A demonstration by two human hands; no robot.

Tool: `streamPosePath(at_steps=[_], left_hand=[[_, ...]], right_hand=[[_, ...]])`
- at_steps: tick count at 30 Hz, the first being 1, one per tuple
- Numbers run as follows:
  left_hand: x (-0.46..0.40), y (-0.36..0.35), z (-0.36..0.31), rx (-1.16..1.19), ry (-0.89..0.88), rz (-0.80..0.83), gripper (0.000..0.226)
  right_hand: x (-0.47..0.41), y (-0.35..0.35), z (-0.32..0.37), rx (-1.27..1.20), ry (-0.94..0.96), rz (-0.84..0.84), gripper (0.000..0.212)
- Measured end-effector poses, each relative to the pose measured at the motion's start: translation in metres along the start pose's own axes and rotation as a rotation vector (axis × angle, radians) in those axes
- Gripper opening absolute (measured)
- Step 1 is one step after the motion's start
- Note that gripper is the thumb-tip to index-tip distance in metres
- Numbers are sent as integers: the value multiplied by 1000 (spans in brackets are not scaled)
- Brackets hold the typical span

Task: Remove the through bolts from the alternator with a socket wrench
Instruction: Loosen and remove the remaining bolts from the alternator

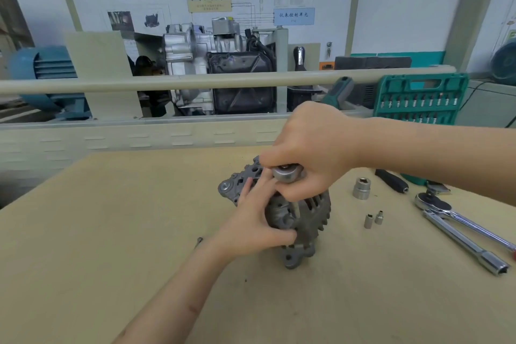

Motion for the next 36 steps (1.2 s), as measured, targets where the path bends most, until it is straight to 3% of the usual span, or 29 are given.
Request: streamPosePath(at_steps=[3,8,10,13,18,22,25,29,31,34,36], left_hand=[[0,11,8,42,47,105,67],[-1,21,11,131,68,85,62],[1,27,6,252,-14,33,39],[3,28,0,238,-80,-53,10],[1,25,0,186,-86,-116,34],[2,23,2,218,-90,-137,20],[3,17,5,265,-83,-113,17],[5,7,10,302,-56,-65,14],[5,6,12,291,-61,-79,11],[3,2,17,283,-27,-102,24],[2,2,19,295,-24,-119,30]], right_hand=[[-12,1,2,-38,47,13,27],[-20,-3,-1,81,-56,133,31],[-22,-6,-2,119,-137,186,28],[-23,-6,-1,91,-249,262,36],[-24,-10,1,48,-520,348,25],[-21,-14,9,18,-679,389,15],[-22,-12,14,41,-638,338,22],[-21,-4,16,123,-496,145,52],[-18,0,14,56,-418,56,53],[-13,3,14,-66,-311,-80,43],[-14,2,10,-90,-295,-58,41]])
Point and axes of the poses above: each hand's wrist, its own x-axis away from the middle knuckle, its own y-axis out of the back of the hand, z = x × y, the point moved 4 cm from there along -x, towards the middle knuckle, and after that the axes turned 9 degrees about z, right-handed, at the moved point
